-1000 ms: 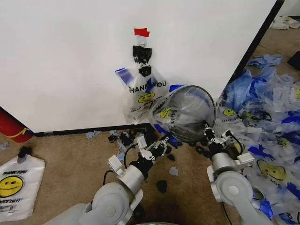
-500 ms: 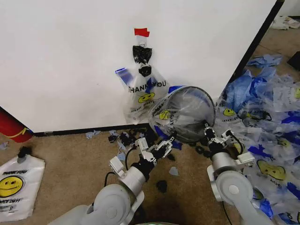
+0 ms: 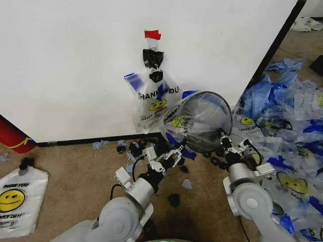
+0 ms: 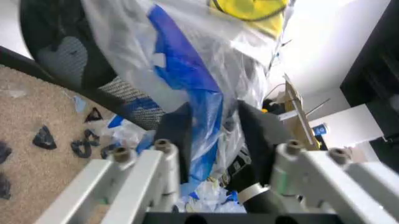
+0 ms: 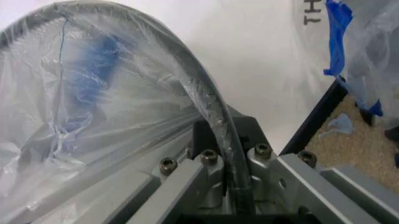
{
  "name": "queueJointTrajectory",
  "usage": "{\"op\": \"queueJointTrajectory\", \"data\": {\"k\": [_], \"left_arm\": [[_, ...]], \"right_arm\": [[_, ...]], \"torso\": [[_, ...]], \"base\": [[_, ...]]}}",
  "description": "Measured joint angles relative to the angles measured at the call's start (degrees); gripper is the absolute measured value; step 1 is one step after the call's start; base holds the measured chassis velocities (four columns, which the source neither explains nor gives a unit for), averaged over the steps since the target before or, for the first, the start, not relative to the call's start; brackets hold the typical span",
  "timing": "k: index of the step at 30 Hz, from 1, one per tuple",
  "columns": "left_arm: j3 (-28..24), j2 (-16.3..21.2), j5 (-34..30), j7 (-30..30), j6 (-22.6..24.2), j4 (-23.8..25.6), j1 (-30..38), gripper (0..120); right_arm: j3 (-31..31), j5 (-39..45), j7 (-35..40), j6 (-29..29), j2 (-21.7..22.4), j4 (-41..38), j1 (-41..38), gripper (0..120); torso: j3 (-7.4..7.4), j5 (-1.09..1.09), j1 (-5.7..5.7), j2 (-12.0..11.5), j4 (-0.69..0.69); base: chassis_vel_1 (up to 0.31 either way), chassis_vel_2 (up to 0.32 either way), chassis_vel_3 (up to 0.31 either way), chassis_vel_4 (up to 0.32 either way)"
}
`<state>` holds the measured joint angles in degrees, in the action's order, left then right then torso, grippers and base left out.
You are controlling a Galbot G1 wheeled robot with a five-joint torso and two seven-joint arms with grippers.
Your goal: Pick up the garbage bag from the wall and place it over the trash bin.
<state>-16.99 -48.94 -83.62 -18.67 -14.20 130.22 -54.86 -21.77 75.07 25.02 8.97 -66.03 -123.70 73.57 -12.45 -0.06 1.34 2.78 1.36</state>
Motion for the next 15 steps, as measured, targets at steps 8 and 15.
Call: {"op": "queueJointTrajectory", "data": {"k": [8,15], "left_arm": [[0.27,-0.03,0.46,0.03,0.17,0.27,-0.87,50],[0.13,-0.36,0.77,-0.03,0.20,0.19,-0.96,57]], "right_arm": [[-0.42,0.23,0.08,0.04,0.02,-0.09,-0.35,0],[-0.60,0.27,0.11,0.04,0.19,-0.45,-0.19,0]], "torso": [[0.00,0.00,0.00,0.00,0.00],[0.00,0.00,0.00,0.00,0.00]], "base": [[0.000,0.000,0.000,0.000],[0.000,0.000,0.000,0.000]]}}
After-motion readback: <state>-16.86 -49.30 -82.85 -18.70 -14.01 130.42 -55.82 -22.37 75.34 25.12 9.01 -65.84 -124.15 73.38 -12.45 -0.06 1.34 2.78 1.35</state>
